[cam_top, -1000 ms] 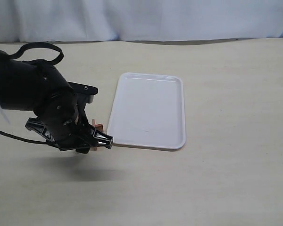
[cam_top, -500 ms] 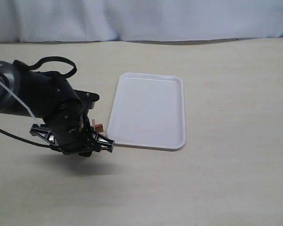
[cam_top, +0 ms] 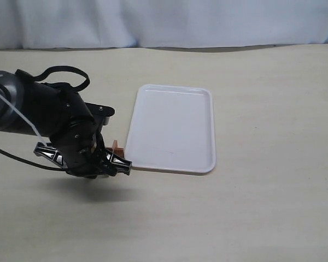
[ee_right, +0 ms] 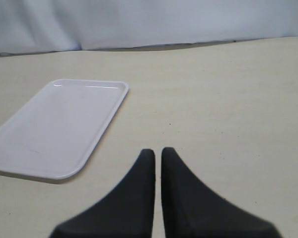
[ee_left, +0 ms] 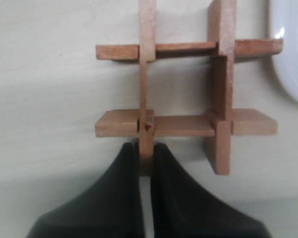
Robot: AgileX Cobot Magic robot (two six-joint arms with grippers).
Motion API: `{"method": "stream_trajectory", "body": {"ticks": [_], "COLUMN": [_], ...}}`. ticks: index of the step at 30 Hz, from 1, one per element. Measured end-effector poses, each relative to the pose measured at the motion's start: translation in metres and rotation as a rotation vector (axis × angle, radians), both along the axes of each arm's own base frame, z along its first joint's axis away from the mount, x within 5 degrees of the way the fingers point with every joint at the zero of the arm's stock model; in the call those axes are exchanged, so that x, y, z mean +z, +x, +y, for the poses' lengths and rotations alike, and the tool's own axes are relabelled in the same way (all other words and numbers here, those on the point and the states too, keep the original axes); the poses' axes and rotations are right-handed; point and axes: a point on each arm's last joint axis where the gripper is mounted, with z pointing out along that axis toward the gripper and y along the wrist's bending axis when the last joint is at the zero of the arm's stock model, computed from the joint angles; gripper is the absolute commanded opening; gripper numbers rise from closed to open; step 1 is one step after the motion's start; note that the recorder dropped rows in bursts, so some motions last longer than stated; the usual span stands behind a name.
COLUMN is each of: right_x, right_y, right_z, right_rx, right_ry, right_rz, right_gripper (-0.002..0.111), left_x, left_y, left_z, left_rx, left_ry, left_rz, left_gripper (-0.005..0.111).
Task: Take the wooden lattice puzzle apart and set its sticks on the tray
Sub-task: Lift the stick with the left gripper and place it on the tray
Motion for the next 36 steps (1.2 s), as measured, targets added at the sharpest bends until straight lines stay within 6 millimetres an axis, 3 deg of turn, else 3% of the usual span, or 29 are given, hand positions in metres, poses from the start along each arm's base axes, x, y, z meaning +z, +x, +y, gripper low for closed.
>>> {"method": "stream_trajectory", "body": {"ticks": [8,10,16,20,24,31,36], "right_x": [0.0,0.0,0.0,0.0,0.0,0.0,0.0], "right_y": [0.0,0.0,0.0,0.0,0.0,0.0,0.0], "right_z": [0.0,0.0,0.0,0.0,0.0,0.0,0.0], "right_rx": [0.0,0.0,0.0,0.0,0.0,0.0,0.0], "right_ry": [0.0,0.0,0.0,0.0,0.0,0.0,0.0], "right_rz": [0.0,0.0,0.0,0.0,0.0,0.0,0.0], "right_gripper": [0.005,0.005,0.005,0.005,0.005,0.005,0.005], "left_x": [0.008,0.023,0.094,0.114,0.107,0.055,0.034], "left_y": [0.0,-0.001,0.011,0.024,0.041,0.076,0.094], "left_z": [0.001,0.001,-0.005,-0.027,-0.045,-0.073,-0.088], "left_rx": [-0.027,-0.039,-0.073,-0.131,-0.159,-0.177,-0.193], "left_ry": [-0.002,-0.024,-0.068,-0.227,-0.242,-0.168,-0.156], "left_rz": [-0.013,-0.048,-0.171,-0.238,-0.223,-0.136,-0.121], "left_gripper": [0.0,0.0,0.0,0.0,0.0,0.0,0.0]}}
